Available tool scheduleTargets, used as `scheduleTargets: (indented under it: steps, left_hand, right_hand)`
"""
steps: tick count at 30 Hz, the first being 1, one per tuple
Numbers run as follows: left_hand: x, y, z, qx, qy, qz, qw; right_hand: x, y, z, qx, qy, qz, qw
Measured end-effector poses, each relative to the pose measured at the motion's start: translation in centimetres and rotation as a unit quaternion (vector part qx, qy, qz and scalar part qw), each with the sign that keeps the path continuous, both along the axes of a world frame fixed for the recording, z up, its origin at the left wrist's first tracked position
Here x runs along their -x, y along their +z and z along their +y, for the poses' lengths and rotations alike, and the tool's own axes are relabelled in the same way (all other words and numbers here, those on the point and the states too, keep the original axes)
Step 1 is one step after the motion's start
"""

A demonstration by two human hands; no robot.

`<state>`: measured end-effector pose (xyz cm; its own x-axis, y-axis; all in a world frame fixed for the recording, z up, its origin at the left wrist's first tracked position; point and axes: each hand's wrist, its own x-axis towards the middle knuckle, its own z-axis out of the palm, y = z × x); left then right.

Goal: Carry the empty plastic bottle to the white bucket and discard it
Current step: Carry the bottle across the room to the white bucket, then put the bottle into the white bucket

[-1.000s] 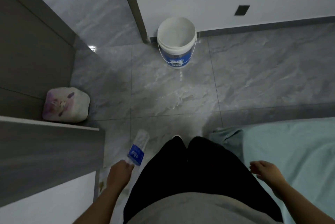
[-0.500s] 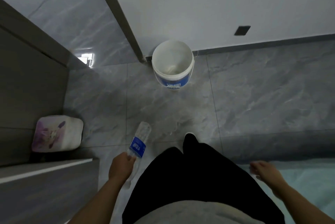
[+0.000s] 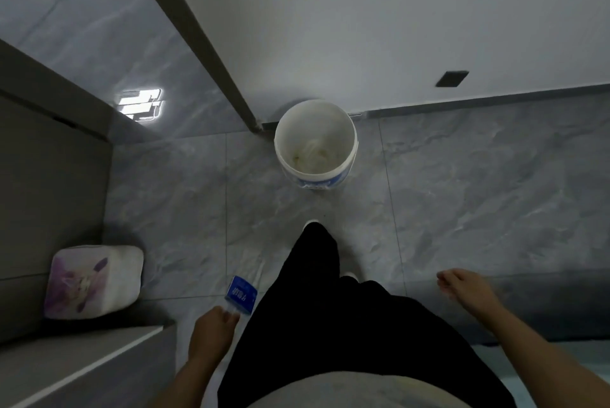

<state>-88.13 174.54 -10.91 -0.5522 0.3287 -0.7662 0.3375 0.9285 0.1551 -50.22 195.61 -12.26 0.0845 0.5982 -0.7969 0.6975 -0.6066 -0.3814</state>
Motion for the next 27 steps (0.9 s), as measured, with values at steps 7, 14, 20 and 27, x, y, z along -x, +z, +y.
scheduleTargets:
  steps: [7,14,20,27]
  left_hand:
    - [6.2,-0.4,11.7,-0.025,-0.057,-0.002,0.998]
    - [7.5,-1.3,20.7,-0.038,-0.070,0.002,0.997]
    - [7.5,-3.3,26.7,-0.038,-0.041,-0.008,0.998]
    - [8.2,-9.4,34.4,-0.078,0.042,-0.005,0.996]
  right_hand:
    - [1.1,-1.4,2.6,0.059,0.005,-0.045,0.997]
    - [3.8,-2.3,6.7,0.096,-0.062,-0.044,0.992]
    - [9.2,-3.8,15.8,0.057,-0.015,-0.007,0.998]
    - [15.9,-9.9,27.8,-0.003,0.083,0.016,0.996]
